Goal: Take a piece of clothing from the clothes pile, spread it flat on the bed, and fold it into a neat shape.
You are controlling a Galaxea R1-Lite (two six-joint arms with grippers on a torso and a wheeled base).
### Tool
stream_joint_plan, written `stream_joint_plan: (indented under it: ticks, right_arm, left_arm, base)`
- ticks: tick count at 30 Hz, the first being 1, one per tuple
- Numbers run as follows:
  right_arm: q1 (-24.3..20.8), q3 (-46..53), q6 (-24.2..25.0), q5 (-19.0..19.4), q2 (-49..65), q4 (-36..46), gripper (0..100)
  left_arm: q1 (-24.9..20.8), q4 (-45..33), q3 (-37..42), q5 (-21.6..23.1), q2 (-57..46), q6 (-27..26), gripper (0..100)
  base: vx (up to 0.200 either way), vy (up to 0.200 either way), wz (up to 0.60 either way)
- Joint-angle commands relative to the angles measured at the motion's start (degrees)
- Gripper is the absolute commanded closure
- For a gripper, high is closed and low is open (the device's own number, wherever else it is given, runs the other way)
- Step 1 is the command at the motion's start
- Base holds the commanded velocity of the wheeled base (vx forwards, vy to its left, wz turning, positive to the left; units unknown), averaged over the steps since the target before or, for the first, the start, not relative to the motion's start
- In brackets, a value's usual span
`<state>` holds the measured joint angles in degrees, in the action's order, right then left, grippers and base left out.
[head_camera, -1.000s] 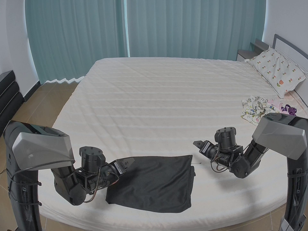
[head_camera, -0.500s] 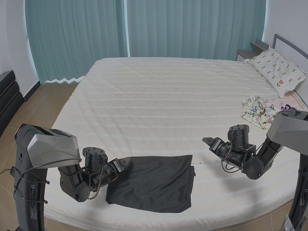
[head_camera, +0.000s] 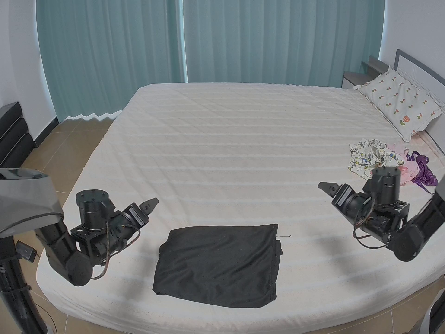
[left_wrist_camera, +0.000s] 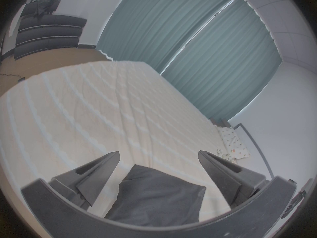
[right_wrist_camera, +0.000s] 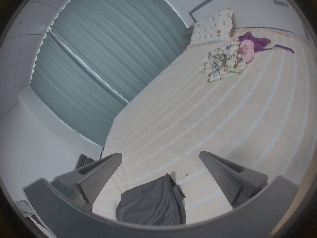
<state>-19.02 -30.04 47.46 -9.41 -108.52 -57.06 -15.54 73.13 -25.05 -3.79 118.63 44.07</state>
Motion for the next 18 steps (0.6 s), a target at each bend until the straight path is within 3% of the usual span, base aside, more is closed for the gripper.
stream_joint_plan:
  ticks: [1,2,3,4,5,10,13,18]
  right_arm:
    - [0.3,10.53,-2.37,-0.34,22.12,1.25,0]
    - [0.3,10.53,-2.37,-0.34,22.12,1.25,0]
    - [0.38,15.1,-8.0,-0.52,31.26,2.4,0]
    - [0.38,15.36,-8.35,-0.52,31.88,2.4,0]
    - [0.47,17.91,-11.69,-1.22,36.89,2.48,0]
    - [1.79,24.15,-18.89,-4.21,49.28,4.77,0]
    - [3.37,26.08,-20.56,-3.95,55.43,7.49,0]
    - [4.69,27.05,-23.2,-4.21,67.48,18.39,0]
  left_arm:
    - [2.89,-0.45,10.29,0.19,-20.63,-0.56,0]
    - [2.89,-0.45,10.29,0.19,-20.63,-0.56,0]
    - [2.97,-0.8,15.3,-0.16,-28.28,-3.55,0]
    - [2.97,-0.8,15.56,-0.16,-28.71,-3.73,0]
    - [2.97,-0.8,18.55,-0.25,-33.64,-4.78,0]
    - [3.06,-4.05,23.56,-2.45,-45.41,-10.06,0]
    - [2.89,-6.95,23.56,-7.72,-50.34,-13.92,0]
    - [2.89,-14.6,23.65,-9.83,-61.67,-18.4,0]
  base:
    - [0.0,0.0,0.0]
    - [0.0,0.0,0.0]
    - [0.0,0.0,0.0]
    - [0.0,0.0,0.0]
    - [0.0,0.0,0.0]
    - [0.0,0.0,0.0]
    - [0.0,0.0,0.0]
    - [0.0,0.0,0.0]
